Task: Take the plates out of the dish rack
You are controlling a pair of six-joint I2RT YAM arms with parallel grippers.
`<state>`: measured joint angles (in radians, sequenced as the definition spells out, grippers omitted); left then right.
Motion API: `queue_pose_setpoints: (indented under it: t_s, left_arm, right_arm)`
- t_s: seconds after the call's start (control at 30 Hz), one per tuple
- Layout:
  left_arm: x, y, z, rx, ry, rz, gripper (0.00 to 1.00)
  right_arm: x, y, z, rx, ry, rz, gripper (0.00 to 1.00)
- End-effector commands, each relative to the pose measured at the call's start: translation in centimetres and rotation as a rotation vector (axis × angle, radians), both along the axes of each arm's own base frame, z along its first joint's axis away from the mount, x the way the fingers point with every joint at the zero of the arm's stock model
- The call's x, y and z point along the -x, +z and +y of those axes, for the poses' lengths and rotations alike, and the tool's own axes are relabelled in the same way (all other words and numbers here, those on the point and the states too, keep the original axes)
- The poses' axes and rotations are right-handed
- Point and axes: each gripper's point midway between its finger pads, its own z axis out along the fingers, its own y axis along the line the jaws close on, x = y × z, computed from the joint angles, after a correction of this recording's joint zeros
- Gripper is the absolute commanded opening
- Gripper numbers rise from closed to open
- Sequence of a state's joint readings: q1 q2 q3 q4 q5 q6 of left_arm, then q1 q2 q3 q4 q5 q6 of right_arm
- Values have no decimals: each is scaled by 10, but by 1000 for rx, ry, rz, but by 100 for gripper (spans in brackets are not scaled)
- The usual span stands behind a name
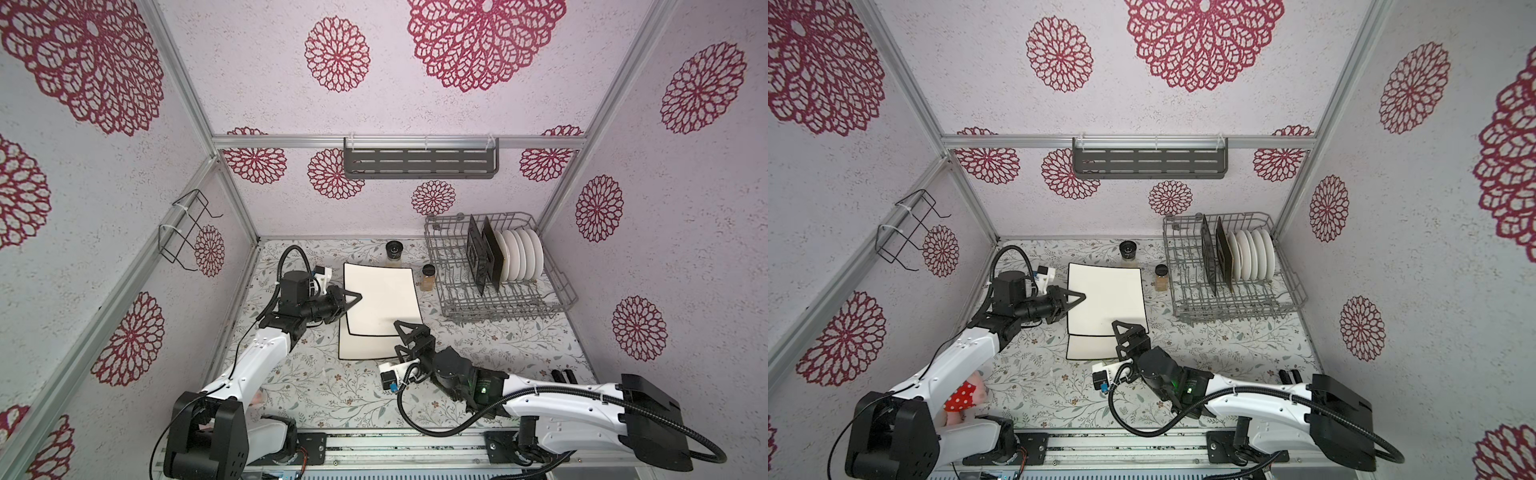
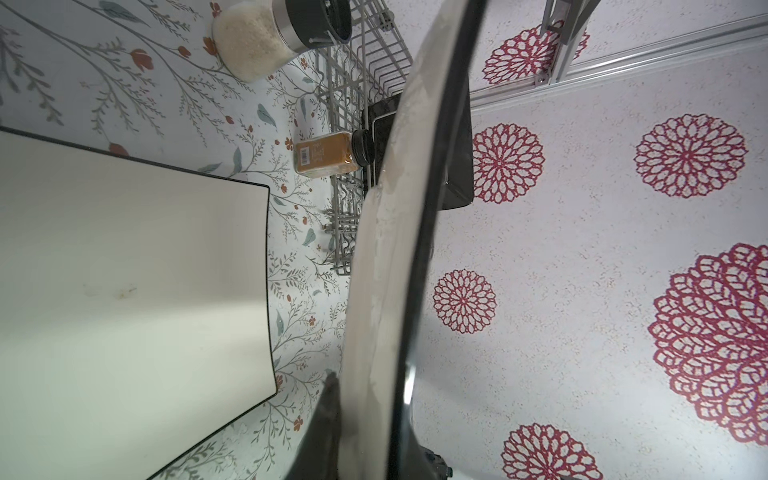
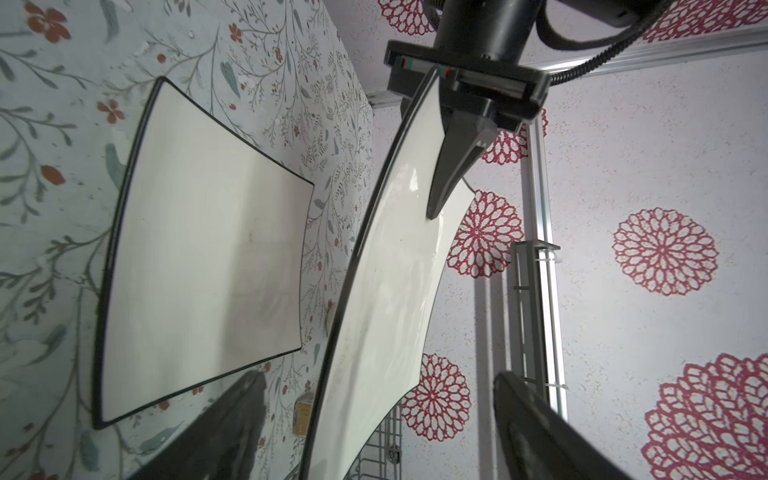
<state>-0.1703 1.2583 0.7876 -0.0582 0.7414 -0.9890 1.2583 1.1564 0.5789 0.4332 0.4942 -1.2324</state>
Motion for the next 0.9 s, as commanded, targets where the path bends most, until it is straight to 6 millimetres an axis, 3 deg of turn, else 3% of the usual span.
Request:
queue_pose_setpoints:
  t_s: [0.0, 0.13, 0.4, 0.47, 0.63, 0.87]
  left_arm:
    - [-10, 43, -2, 18, -44, -155, 0]
    - [-9, 37, -1, -10, -56, -144, 0]
    - [0, 18, 8, -108, -48, -120, 0]
    - [0, 15, 12, -124, -34, -123, 0]
    - [3, 6, 17, -180, -25, -114, 0]
    - [5, -9, 22, -230, -19, -92, 0]
  right_arm:
    - [8, -1, -12, -76, -32, 94, 98]
    - [8, 22, -22, -271, -83, 193, 99]
    - [-27, 95, -62, -740, -346, 394, 99]
    - [-38, 102, -71, -824, -363, 479, 99]
    - [-66, 92, -83, -939, -443, 777, 92]
    - [-79, 67, -59, -981, -457, 1088, 92]
